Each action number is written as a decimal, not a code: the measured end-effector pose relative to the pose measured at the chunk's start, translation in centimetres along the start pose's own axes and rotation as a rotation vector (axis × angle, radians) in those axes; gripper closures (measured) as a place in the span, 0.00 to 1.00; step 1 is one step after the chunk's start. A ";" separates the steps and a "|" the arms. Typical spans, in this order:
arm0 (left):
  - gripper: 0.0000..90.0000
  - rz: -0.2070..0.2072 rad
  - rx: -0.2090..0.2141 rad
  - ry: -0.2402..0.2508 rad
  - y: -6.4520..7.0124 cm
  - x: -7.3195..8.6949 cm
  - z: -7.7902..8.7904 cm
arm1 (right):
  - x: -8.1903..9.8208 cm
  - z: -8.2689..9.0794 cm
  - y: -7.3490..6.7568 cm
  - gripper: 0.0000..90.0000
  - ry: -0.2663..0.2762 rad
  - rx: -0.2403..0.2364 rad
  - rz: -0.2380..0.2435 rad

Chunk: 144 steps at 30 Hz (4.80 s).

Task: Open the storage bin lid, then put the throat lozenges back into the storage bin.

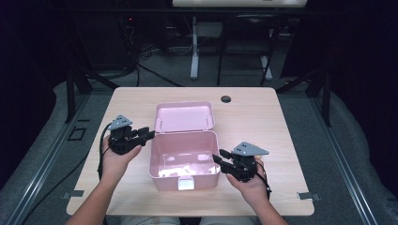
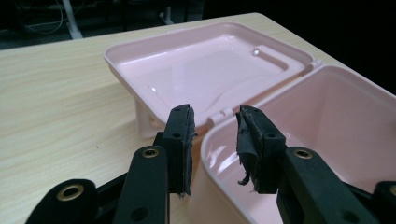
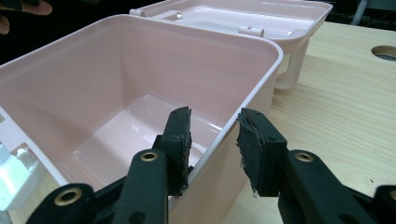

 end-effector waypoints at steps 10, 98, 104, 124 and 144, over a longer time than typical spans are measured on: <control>0.76 0.037 0.018 -0.038 0.2 2.2 -0.4 | 0.0 0.0 0.0 0.71 0.003 0.001 -0.001; 0.50 -0.076 0.046 -0.037 1.0 1.5 1.5 | -2.5 2.3 7.9 0.22 -0.191 0.060 -0.067; 0.49 -0.085 0.047 -0.032 1.1 1.4 1.6 | -2.6 2.0 8.5 0.20 -0.230 0.078 -0.061; 0.47 -0.086 0.053 -0.029 1.2 1.3 2.0 | -1.0 0.1 12.4 0.27 -0.524 0.178 -0.068; 0.47 -0.087 0.032 -0.042 0.8 1.5 2.0 | 0.9 -2.6 14.1 0.19 -0.785 0.214 -0.106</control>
Point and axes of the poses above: each handheld gripper's, and its own axes: z roughly backward along the jaws, x roughly out of its underside, y roughly to its right, the point moved 6 cm from there along -z, roughly forward along the jaws, and after that the axes turned 1 degree about -y, right-handed, at the moved point
